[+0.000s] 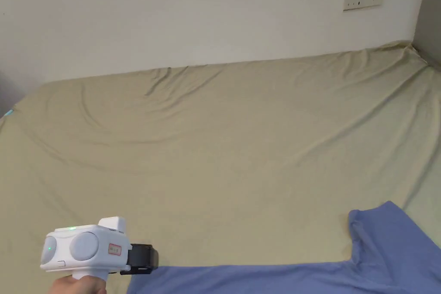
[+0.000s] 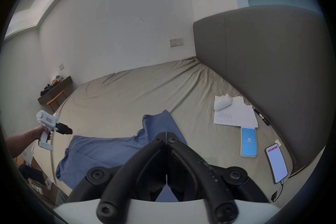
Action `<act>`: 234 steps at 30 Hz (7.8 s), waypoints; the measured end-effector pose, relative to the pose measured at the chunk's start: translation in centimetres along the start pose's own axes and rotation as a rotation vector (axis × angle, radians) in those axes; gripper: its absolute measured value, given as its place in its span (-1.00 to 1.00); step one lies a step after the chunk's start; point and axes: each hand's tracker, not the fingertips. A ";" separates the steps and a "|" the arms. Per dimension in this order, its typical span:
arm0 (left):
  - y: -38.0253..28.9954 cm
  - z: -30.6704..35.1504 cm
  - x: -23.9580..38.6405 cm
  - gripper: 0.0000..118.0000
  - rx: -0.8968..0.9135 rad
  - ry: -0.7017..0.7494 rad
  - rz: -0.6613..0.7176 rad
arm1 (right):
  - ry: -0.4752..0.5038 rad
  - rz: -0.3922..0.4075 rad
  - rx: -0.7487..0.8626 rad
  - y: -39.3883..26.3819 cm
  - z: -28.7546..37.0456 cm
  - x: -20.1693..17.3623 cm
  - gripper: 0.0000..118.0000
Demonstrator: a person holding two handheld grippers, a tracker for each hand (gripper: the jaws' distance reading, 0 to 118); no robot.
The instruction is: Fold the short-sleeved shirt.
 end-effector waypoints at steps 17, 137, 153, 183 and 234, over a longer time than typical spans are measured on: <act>-0.8 0.0 2.9 -0.92 0.029 -0.012 -0.083 | -0.067 0.070 -0.194 -1.6 -9.2 1.9 -0.99; -21.0 9.3 -6.8 1.00 -0.135 -0.715 0.208 | -0.014 -0.040 0.174 1.0 11.9 -1.5 -0.99; -17.9 9.1 -11.3 -0.89 -0.133 -0.469 0.183 | 0.016 0.042 0.300 6.7 1.5 -7.2 -0.99; -20.6 10.4 9.6 0.80 -0.074 -0.457 0.150 | 0.132 0.112 0.246 6.7 -2.9 -9.0 -0.99; -20.8 3.6 -3.4 -0.77 -0.210 -0.619 0.239 | 0.151 0.116 0.232 6.3 -3.8 -10.8 -0.99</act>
